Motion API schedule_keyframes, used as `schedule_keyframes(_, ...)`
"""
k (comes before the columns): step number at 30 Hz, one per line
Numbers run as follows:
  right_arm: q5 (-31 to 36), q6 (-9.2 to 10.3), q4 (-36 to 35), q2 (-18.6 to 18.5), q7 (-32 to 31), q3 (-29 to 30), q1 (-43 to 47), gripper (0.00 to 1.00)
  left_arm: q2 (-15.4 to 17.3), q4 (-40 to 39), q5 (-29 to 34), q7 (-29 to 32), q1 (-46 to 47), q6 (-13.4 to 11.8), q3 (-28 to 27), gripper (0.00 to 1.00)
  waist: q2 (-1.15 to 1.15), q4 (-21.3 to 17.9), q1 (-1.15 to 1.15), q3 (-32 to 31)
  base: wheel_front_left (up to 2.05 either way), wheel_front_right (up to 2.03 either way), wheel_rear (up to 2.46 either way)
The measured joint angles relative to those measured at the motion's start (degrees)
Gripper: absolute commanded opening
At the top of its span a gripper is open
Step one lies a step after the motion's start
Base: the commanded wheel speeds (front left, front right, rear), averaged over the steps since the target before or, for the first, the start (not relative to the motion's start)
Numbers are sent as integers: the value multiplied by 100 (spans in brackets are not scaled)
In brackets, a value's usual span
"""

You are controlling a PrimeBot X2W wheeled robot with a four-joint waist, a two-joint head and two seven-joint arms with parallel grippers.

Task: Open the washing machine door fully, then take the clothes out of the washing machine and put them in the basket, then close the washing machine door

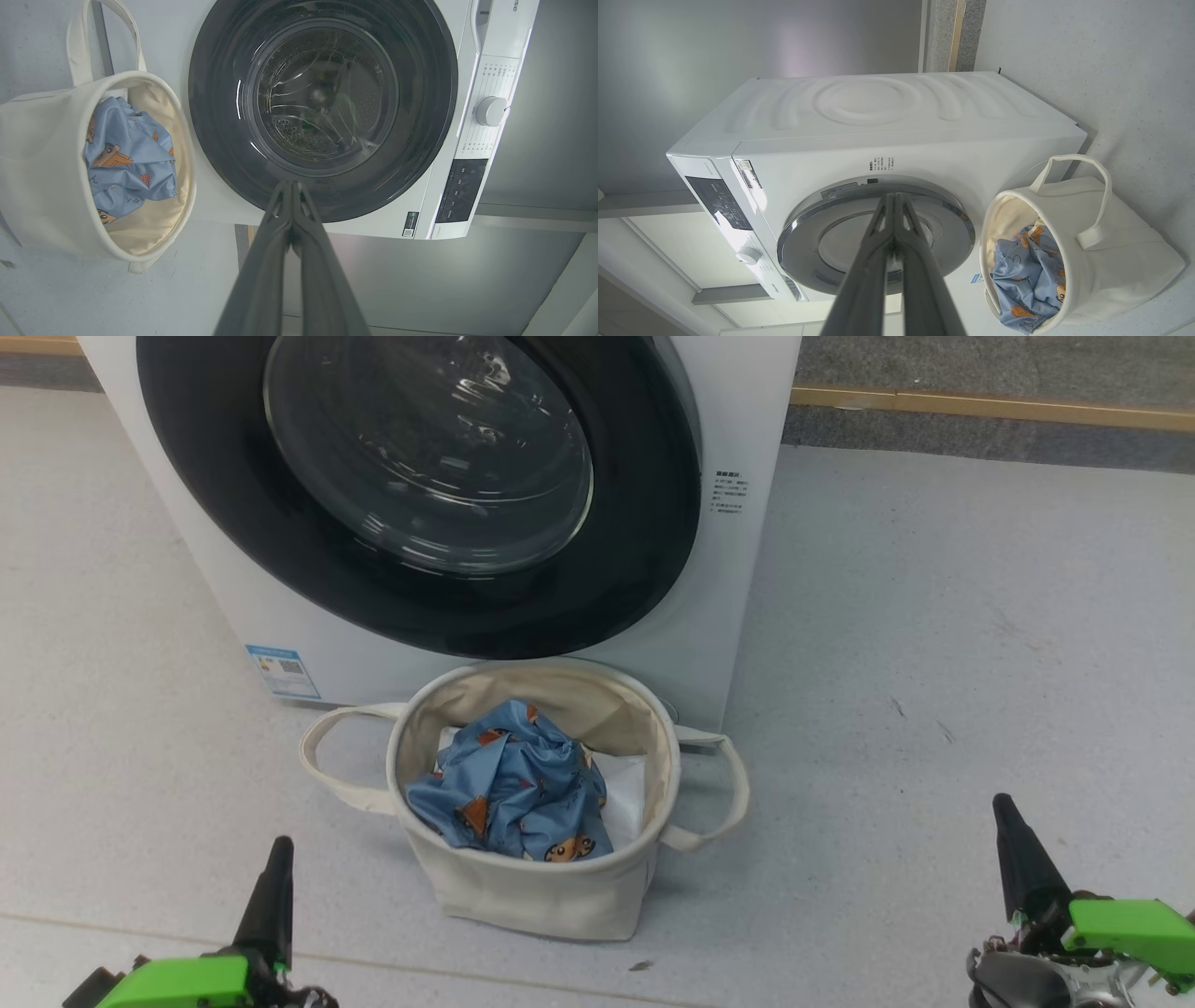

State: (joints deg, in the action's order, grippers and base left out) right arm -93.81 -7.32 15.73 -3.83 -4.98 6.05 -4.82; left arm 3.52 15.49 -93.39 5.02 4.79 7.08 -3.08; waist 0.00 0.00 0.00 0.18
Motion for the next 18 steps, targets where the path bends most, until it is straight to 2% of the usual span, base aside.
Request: schedule_keyframes(18,1,0,1,29,-8,24,0,0,-18,1,1,41,0,0,-38,0,0,0,0,0,0,0,0)
